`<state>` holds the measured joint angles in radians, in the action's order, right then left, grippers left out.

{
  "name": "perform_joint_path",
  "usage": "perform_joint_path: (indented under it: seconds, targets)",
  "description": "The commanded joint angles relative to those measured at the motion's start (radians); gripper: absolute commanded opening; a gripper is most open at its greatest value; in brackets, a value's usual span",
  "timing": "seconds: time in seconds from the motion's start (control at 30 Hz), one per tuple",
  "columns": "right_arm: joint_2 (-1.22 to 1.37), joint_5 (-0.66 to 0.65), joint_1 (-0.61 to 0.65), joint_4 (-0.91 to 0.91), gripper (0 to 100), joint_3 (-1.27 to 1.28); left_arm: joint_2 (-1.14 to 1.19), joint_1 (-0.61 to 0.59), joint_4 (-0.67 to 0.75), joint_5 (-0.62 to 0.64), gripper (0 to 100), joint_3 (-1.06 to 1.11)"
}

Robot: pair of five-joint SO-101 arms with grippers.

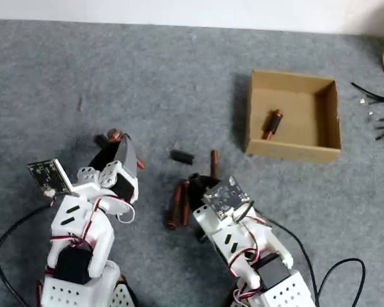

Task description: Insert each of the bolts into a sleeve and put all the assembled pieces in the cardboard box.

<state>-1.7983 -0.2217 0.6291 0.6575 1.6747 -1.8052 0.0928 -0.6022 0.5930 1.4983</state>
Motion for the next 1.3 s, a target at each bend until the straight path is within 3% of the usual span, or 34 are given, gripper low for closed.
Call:
perform_joint_path:
  seconds: [0.0,0.3,0.7,0.9,1.27]
  targets:
    - [-0.010,-0.011,0.045,0.002,1.0,0.140,-0.016,0.019,0.098,0.002,1,0.024]
    - [-0.015,-0.006,0.077,-0.030,1.0,0.140,-0.016,0.191,0.181,0.002,1,0.079]
    - [-0.015,-0.005,0.076,-0.036,1.0,0.140,-0.016,0.232,0.187,0.114,1,0.125]
    - [-0.015,-0.005,0.079,-0.035,1.0,0.140,-0.007,0.248,0.361,0.115,1,0.199]
    - [-0.015,-0.009,0.094,-0.035,0.6,0.140,-0.015,0.328,0.296,0.112,1,0.197]
